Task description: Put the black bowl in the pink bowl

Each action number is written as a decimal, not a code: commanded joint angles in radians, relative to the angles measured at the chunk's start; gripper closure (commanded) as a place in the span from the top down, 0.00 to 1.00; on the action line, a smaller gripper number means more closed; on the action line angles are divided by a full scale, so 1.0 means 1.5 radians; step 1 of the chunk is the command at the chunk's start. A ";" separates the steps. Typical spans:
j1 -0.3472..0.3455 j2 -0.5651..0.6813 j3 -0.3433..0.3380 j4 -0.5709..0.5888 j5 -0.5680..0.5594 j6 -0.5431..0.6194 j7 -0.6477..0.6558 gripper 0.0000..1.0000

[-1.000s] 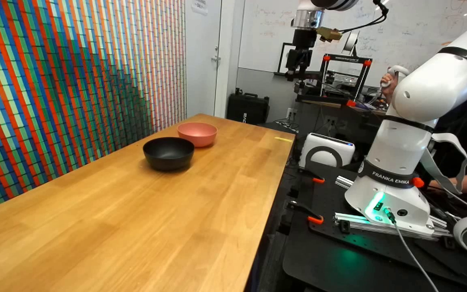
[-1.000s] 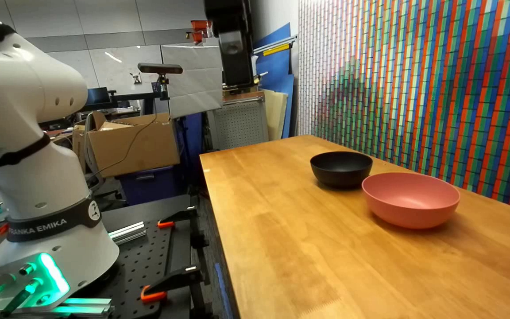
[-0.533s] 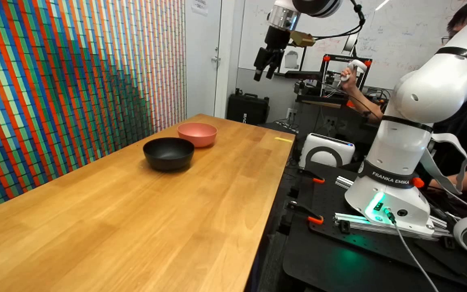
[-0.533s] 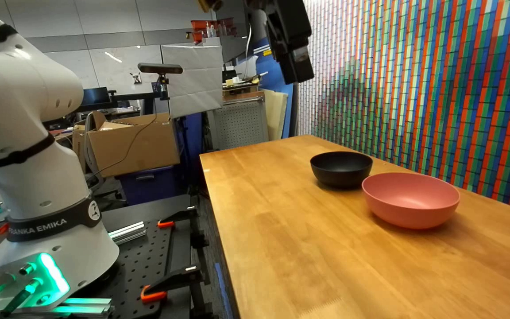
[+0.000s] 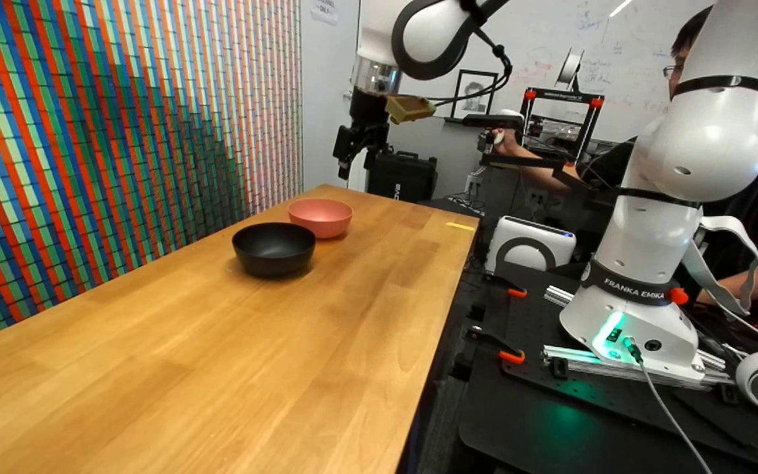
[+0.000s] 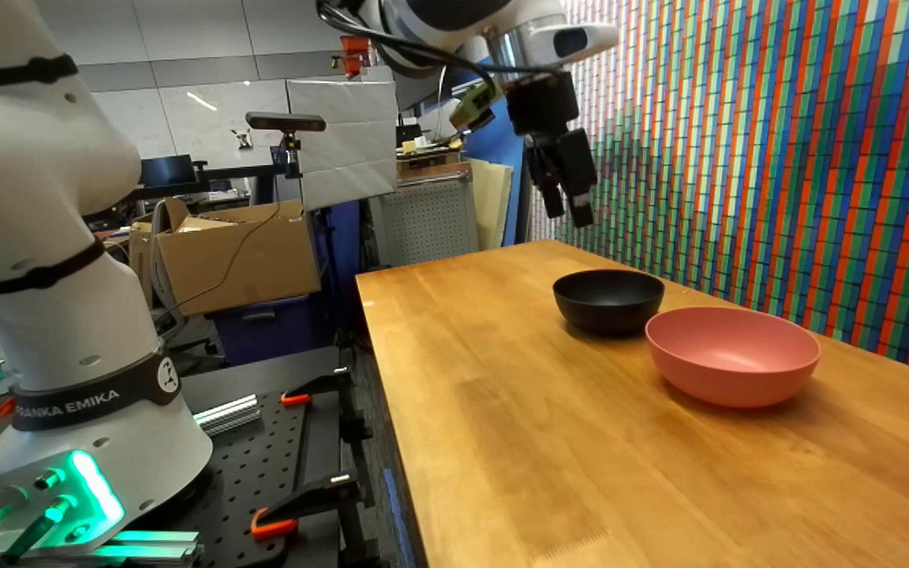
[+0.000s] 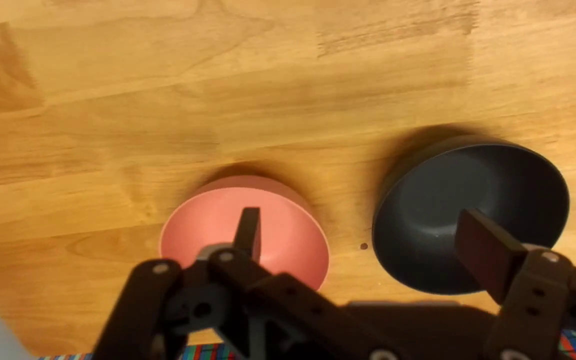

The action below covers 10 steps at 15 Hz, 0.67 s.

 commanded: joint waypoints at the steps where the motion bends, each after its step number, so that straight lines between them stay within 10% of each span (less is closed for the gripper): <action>1: 0.029 0.171 -0.004 0.151 -0.051 -0.023 0.066 1.00; 10: 0.127 0.475 -0.058 0.444 -0.013 -0.037 0.083 1.00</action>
